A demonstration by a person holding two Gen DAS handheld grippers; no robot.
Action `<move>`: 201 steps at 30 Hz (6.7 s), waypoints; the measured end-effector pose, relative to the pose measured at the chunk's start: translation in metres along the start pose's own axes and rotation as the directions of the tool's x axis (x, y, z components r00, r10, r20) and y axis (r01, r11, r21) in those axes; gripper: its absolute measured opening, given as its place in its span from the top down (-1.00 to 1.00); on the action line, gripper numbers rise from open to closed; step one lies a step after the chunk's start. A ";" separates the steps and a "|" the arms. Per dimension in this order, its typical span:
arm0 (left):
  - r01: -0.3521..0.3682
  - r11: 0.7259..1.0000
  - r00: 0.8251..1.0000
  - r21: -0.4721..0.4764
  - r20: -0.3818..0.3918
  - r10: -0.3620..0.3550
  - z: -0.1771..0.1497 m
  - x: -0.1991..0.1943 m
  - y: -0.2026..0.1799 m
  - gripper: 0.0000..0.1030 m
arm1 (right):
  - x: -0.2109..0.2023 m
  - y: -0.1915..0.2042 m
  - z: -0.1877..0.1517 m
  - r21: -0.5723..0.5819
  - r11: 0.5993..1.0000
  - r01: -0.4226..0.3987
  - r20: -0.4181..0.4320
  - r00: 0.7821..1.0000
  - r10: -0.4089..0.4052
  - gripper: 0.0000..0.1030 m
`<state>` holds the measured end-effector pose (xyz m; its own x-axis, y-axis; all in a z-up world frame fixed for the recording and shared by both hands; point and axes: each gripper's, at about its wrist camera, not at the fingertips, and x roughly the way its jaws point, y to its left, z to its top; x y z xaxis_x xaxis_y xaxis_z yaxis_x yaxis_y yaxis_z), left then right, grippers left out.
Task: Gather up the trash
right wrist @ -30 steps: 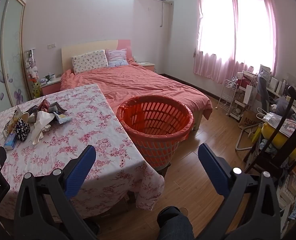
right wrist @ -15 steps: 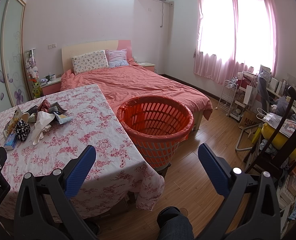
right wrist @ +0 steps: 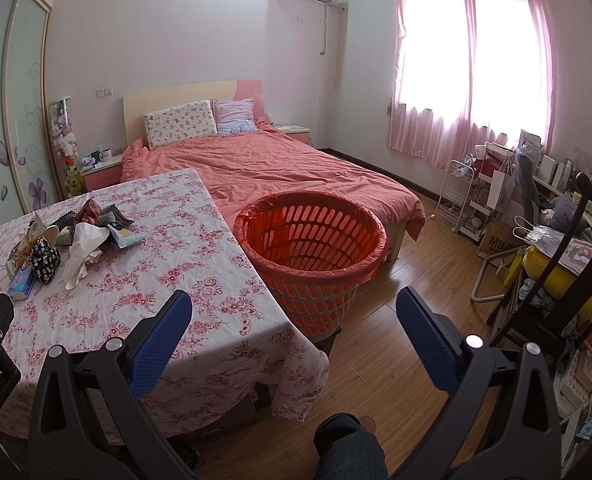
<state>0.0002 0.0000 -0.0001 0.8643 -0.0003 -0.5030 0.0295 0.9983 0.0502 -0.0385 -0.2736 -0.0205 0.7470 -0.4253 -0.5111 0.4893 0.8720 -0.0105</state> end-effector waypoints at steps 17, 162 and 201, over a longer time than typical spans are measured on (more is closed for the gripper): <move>0.001 1.000 1.000 -0.001 0.000 -0.001 0.000 0.000 0.000 -0.93 | 0.000 0.001 0.000 -0.001 1.000 0.000 0.001 1.000 0.000 -0.96; 0.016 0.993 0.952 -0.118 -0.301 -0.051 0.049 0.239 0.152 0.01 | 0.216 0.212 0.055 -0.148 0.822 -0.550 -0.341 0.808 0.480 0.94; 0.406 0.912 0.904 0.058 -0.173 -0.392 0.117 0.165 -0.074 0.01 | 0.164 0.017 0.102 0.111 0.935 -0.337 -0.047 0.938 0.344 0.96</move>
<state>0.1995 -0.0802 0.0138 0.6829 -0.3811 -0.6233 0.4068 0.9070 -0.1088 0.1376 -0.3531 -0.0169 0.8475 -0.0877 -0.5235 0.2556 0.9318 0.2576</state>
